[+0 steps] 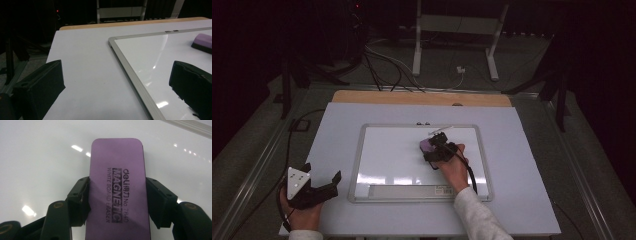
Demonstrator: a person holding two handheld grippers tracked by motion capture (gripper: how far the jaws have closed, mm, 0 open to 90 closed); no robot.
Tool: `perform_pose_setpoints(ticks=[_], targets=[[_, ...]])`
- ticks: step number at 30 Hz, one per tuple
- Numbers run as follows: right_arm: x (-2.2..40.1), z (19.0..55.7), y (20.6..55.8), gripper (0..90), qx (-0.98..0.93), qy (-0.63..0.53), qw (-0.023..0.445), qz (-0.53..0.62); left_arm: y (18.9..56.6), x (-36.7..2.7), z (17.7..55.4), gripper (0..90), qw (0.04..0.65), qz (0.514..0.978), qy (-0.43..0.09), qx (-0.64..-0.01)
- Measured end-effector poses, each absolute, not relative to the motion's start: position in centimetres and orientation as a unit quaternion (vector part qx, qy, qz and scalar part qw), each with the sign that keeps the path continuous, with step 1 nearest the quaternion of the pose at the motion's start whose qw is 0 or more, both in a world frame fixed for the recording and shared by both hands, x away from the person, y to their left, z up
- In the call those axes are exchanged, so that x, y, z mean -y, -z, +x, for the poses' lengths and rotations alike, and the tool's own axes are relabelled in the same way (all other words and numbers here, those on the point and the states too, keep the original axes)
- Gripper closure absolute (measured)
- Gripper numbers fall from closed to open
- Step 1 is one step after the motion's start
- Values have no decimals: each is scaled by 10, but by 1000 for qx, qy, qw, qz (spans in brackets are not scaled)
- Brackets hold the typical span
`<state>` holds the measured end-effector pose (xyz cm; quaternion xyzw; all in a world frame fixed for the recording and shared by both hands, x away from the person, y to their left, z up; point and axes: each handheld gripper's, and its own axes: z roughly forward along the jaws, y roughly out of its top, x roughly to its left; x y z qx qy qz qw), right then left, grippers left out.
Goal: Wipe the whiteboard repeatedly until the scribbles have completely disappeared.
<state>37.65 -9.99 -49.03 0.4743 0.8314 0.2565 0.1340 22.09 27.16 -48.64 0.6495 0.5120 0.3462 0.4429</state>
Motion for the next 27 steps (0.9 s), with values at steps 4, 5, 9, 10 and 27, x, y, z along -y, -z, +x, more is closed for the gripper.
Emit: perform_pose_setpoints(ticks=[4,5,9,10,27], targets=[[67,360,491,412,-862,-274,111,412,486,-272,220,6,444,648,-347,-512],[59,356,491,412,-870,-275,104,395,486,-273,220,6,445,647,-347,-513],[52,356,490,412,-879,-273,95,380,486,-275,220,6,445,646,-347,-514],[56,359,490,413,-875,-269,106,389,486,-275,219,6,446,645,-347,-514],[133,392,493,401,-819,-266,129,492,487,-274,220,6,443,648,-346,-514]])
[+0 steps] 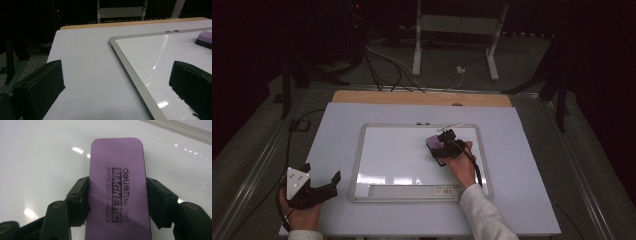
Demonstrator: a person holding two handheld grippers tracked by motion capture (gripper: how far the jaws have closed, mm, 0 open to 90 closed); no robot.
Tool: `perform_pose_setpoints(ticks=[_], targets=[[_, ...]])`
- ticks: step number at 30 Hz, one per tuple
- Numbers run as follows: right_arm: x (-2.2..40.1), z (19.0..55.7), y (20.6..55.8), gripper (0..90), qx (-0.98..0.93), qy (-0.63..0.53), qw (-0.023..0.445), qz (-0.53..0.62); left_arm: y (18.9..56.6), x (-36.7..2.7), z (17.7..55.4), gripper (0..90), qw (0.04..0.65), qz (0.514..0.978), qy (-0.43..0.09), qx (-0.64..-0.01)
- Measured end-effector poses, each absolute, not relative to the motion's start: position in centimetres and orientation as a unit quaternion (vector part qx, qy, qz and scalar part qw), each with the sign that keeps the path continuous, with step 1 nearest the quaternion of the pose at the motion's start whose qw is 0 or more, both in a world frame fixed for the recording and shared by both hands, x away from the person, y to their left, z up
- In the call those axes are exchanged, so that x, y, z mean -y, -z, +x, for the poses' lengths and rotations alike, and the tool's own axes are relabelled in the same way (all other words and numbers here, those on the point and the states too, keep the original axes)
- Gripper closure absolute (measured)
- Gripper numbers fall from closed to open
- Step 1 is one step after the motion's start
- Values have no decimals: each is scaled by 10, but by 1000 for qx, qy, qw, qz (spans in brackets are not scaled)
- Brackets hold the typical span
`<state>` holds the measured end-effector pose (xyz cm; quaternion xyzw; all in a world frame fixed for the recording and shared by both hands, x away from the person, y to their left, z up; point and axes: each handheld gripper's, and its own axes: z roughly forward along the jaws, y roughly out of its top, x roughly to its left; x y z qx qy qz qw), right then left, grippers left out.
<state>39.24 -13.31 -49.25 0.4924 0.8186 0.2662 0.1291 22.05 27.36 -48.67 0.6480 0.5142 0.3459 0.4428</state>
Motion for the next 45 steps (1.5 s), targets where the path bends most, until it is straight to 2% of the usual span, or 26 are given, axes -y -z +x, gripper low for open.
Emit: perform_pose_setpoints(ticks=[10,18,29,45], targets=[[139,383,487,334,-818,-289,146,476,487,-275,220,6,443,648,-345,-515],[134,368,477,344,-825,-309,179,438,487,-273,221,6,444,648,-345,-514],[135,366,484,381,-831,-302,176,432,487,-273,220,6,444,648,-345,-513],[144,374,485,355,-829,-280,185,448,487,-273,221,6,444,648,-345,-514]])
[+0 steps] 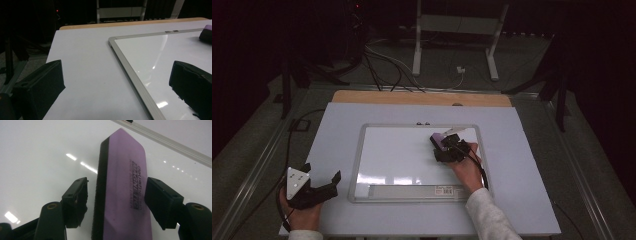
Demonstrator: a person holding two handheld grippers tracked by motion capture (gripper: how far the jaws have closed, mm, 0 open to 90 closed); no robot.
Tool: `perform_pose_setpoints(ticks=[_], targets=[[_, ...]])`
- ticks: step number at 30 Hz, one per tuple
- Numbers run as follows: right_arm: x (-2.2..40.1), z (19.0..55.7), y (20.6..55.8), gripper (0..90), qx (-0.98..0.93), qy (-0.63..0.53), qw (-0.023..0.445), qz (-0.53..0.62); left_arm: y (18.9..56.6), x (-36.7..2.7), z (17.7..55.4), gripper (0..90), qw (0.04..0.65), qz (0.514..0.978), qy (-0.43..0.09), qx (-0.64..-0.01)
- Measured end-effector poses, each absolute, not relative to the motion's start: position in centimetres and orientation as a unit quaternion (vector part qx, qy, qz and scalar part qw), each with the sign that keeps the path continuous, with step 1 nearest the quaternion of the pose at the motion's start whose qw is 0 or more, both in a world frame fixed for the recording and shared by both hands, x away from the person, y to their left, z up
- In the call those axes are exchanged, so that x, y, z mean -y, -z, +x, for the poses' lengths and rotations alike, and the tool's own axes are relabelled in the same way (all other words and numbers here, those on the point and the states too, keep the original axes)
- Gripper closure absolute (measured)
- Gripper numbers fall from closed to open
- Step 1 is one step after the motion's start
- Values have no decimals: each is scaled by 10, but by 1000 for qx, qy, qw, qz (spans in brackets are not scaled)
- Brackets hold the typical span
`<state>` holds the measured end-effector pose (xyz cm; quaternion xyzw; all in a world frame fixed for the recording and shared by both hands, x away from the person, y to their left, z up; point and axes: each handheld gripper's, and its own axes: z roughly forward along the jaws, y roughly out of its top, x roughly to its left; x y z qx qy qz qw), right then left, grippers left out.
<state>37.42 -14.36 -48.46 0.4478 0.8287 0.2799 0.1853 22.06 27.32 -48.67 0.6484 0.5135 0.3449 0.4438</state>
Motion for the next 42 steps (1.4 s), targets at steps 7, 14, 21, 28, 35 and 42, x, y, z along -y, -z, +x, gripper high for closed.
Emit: perform_pose_setpoints(ticks=[7,14,21,28,35,42], targets=[[148,377,490,522,-828,-267,183,457,487,-274,221,6,444,647,-345,-514],[151,376,488,617,-822,-261,196,466,487,-273,221,6,443,648,-345,-514],[153,370,488,633,-819,-263,205,467,487,-273,221,6,443,648,-345,-514],[162,357,462,634,-797,-292,233,474,487,-272,221,6,444,649,-345,-513],[186,340,462,630,-777,-301,231,502,487,-273,221,6,443,648,-345,-514],[213,317,460,627,-766,-303,236,516,486,-272,221,5,444,648,-345,-514]])
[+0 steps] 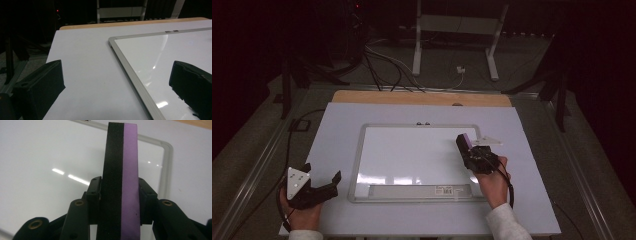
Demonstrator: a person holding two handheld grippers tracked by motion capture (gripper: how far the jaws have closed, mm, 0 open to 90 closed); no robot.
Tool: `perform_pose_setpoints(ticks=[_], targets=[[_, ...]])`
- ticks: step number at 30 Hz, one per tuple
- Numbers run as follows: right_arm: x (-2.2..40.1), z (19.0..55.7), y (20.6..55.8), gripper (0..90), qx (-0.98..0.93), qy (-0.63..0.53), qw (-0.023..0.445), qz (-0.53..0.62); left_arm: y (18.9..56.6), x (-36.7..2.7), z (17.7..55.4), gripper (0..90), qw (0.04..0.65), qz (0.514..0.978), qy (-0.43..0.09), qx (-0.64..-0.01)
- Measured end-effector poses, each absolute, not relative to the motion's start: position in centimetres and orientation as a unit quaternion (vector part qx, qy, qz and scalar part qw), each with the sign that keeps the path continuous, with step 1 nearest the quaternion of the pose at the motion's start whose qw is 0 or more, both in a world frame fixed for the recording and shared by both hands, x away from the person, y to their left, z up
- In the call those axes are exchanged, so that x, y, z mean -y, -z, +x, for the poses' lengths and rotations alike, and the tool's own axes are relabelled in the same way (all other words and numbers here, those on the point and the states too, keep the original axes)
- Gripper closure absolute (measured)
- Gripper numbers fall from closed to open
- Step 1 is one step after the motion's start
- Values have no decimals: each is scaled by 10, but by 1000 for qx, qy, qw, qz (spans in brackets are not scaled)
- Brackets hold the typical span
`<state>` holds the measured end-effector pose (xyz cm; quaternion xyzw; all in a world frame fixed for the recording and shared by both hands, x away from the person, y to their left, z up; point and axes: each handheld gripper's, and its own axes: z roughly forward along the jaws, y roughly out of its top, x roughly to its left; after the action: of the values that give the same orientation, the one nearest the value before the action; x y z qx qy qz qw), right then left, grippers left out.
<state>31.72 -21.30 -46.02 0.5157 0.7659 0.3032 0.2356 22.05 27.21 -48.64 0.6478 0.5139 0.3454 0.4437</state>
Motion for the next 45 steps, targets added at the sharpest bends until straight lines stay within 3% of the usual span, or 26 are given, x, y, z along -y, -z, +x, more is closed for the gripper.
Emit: perform_pose_setpoints(ticks=[20,25,35,40,45], targets=[[244,271,489,622,-764,-269,225,542,486,-270,220,6,441,650,-345,-513],[241,263,490,563,-768,-265,220,540,486,-270,220,6,442,649,-345,-514],[245,249,488,544,-778,-275,189,533,486,-269,220,6,442,650,-345,-512],[248,249,485,470,-775,-302,180,525,486,-269,220,6,442,650,-345,-512],[258,254,473,265,-756,-362,201,507,486,-270,220,6,444,649,-346,-512]])
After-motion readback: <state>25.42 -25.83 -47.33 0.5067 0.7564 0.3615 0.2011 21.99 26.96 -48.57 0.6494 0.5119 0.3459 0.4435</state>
